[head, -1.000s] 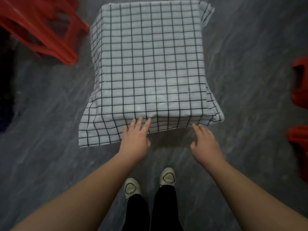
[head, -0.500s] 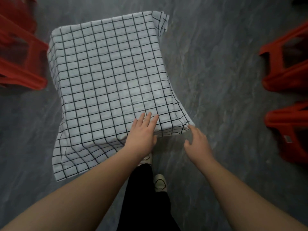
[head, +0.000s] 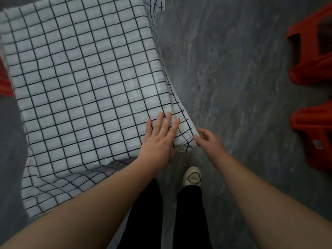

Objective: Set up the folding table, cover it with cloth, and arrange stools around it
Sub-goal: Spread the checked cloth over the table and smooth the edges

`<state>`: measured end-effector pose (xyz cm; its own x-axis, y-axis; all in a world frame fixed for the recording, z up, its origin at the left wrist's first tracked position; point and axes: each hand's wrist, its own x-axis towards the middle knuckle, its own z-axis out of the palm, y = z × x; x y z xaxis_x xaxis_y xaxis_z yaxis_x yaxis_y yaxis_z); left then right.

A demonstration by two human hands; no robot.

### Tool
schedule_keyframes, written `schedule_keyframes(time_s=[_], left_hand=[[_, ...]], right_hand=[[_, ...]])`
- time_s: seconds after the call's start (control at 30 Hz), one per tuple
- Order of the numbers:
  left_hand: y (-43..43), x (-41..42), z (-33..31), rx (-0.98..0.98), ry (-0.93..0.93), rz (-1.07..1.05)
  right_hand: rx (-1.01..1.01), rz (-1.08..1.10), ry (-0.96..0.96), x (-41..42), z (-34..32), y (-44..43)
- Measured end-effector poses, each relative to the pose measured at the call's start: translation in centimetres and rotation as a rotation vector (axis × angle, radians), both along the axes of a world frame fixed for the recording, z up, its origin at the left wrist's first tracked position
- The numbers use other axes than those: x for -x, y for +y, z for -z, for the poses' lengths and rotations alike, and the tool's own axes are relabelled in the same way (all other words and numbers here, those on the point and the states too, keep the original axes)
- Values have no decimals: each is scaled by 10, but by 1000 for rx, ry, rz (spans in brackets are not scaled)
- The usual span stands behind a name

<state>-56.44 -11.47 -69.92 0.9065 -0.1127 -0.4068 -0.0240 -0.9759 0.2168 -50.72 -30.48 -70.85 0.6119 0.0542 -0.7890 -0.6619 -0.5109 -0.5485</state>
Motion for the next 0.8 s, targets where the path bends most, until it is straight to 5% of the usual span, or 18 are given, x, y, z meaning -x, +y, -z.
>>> schedule_keyframes(time_s=[0.3,0.5,0.7,0.8], left_hand=[[-5,-5,17,-55,11,-57],[-8,-2,21,-58,15,-54],[-10,-3,16,-52,30,-60],[-11,0,15,-67,-3,-49]], right_hand=[[-57,-197,136,-1,18,-39],[-146,25,-31,1,17,-42],[276,61,77,26,47,-61],[422,15,-48,28,33,-54]])
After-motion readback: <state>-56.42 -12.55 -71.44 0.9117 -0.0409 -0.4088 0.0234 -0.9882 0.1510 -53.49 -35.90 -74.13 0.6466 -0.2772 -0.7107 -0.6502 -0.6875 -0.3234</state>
